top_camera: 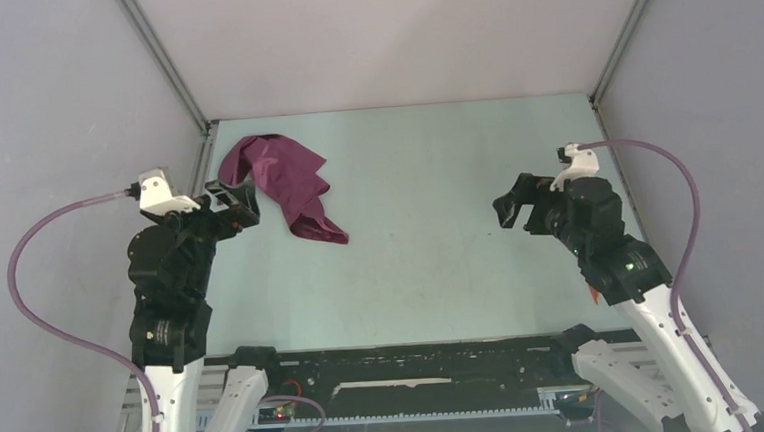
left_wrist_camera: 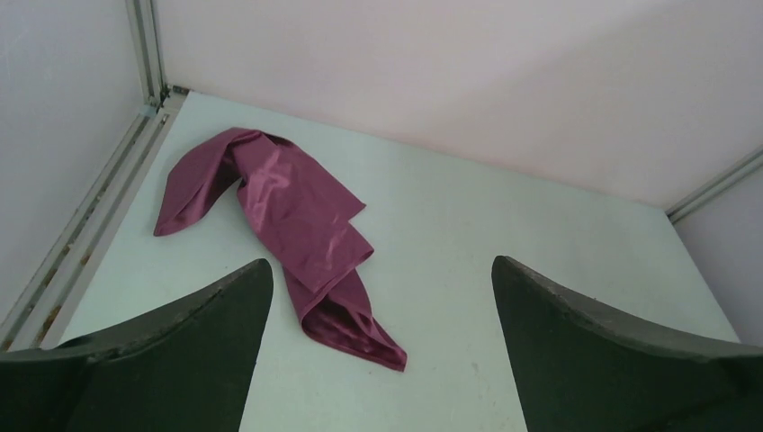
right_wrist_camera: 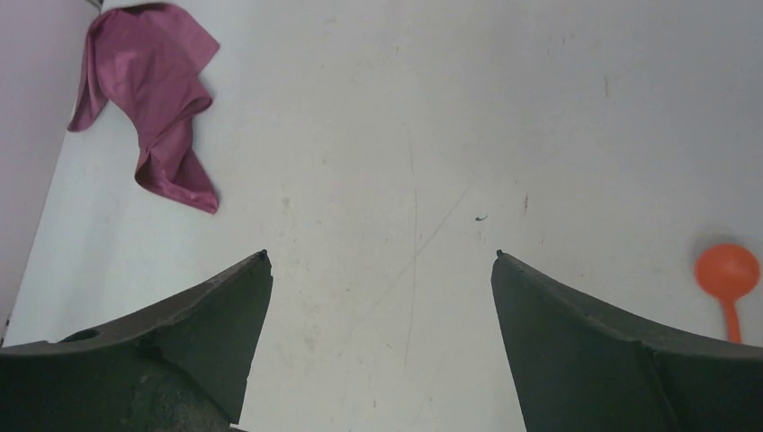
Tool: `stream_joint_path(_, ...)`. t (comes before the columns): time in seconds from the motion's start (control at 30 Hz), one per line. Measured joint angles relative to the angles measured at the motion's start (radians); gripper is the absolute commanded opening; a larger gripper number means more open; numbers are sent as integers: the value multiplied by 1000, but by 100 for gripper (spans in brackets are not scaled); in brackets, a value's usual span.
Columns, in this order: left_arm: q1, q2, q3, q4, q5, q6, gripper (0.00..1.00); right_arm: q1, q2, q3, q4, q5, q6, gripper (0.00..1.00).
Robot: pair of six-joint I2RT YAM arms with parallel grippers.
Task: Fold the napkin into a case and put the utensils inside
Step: Move the crumpled napkin to the corner of the board.
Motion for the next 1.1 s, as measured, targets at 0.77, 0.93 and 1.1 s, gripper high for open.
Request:
stream_joint_path(0.77, -14, -113, -26, -220, -25, 2, 100, 616, 1117, 116, 1018, -91, -13, 93)
stream_joint_path(0.93, -16, -138, -45, -239, -21, 0, 100, 647, 1278, 258, 1041, -45, -84, 86)
stream_joint_path(1.1, -29, -145, -70, -241, -13, -2, 100, 663, 1390, 402, 970, 31, -170, 82)
